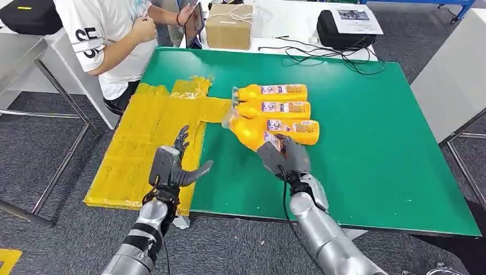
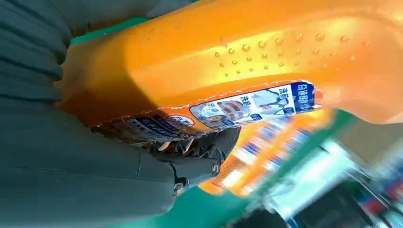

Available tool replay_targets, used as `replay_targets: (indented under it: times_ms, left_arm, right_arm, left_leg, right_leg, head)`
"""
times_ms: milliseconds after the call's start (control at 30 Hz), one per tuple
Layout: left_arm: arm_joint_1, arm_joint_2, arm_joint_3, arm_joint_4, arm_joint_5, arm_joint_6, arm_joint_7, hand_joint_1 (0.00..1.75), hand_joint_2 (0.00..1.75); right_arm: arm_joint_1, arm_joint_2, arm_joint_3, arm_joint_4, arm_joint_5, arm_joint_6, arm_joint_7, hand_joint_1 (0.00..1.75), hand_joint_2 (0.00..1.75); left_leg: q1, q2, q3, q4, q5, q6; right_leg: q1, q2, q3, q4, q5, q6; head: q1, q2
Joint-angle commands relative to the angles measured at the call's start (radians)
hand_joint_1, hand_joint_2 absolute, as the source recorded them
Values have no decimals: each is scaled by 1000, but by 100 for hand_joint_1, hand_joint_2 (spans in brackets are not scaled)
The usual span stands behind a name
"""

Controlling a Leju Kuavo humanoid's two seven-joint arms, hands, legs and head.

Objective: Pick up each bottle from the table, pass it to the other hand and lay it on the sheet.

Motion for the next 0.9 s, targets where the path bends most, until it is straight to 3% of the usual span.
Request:
replay_targets:
  times_ms: [33,467,900]
  left_arm:
    - [-135,23,-80,88,75,-77,32,0,175]
    - [-142,13,-126,81,218,-192,62,0,175]
    - [-125,13,-156,56,292,-232,89,0,175]
  right_arm:
    - [-69,83,-4,20,-62,-38,-99,175,175]
    - [-77,134,110,87,-32,-47,-158,175,175]
    - [-69,167,212,150,36,-64,-150,175,175]
  left_leg:
    - [0,1,2,2,-3,-1]
    - [0,1,0,1,-3,-2]
    - [0,-1,0,0,-2,-1]
  right_leg:
    - [0,1,1,3,-3,-2]
    - [0,1,-1,1,-2,-2]
    - [0,0,-1,1,-3,-2]
  head:
    - [0,0]
    - [0,0]
    - [0,0]
